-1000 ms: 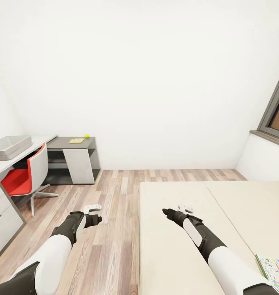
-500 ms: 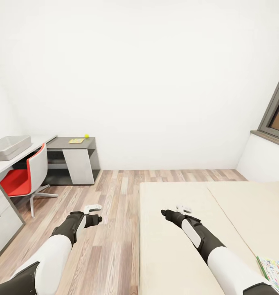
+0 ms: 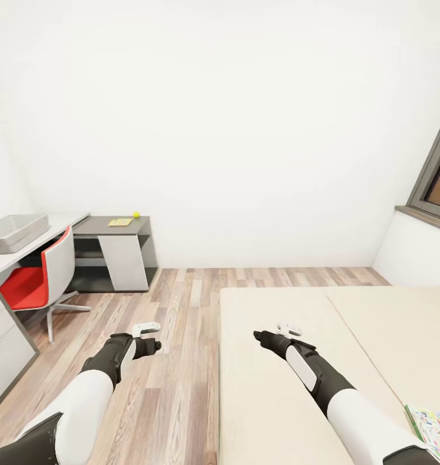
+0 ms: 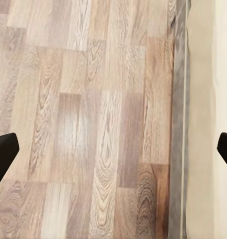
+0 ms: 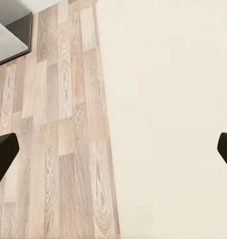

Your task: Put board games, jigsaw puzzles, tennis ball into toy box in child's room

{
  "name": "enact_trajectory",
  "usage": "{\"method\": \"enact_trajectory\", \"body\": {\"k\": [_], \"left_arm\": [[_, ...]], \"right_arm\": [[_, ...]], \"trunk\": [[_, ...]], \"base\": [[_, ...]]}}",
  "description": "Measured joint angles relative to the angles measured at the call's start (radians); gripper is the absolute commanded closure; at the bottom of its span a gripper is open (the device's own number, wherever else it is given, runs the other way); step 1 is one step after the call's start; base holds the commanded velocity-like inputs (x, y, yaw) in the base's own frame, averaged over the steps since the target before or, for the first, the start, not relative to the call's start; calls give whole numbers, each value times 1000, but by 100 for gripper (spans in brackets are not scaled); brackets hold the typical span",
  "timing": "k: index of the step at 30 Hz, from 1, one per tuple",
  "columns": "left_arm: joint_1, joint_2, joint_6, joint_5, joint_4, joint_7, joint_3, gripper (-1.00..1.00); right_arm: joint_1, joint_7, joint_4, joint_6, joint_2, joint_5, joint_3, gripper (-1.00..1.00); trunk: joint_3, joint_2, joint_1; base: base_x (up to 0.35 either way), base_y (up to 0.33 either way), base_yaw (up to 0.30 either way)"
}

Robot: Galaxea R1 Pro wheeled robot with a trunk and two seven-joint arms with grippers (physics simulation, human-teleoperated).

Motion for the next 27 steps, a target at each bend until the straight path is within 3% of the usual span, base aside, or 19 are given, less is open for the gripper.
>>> {"method": "enact_trajectory", "body": {"k": [17,27], "left_arm": [[0,-1,0,0,0,0,0,-100],[0,-2,0,0,0,0,0,-100]], "right_arm": [[0,0,0,0,0,0,0,-100],[0,0,0,0,0,0,0,-100]], "trunk": [[0,0,0],[0,0,0]], "base": [[0,-51,0],[0,-167,0]]}}
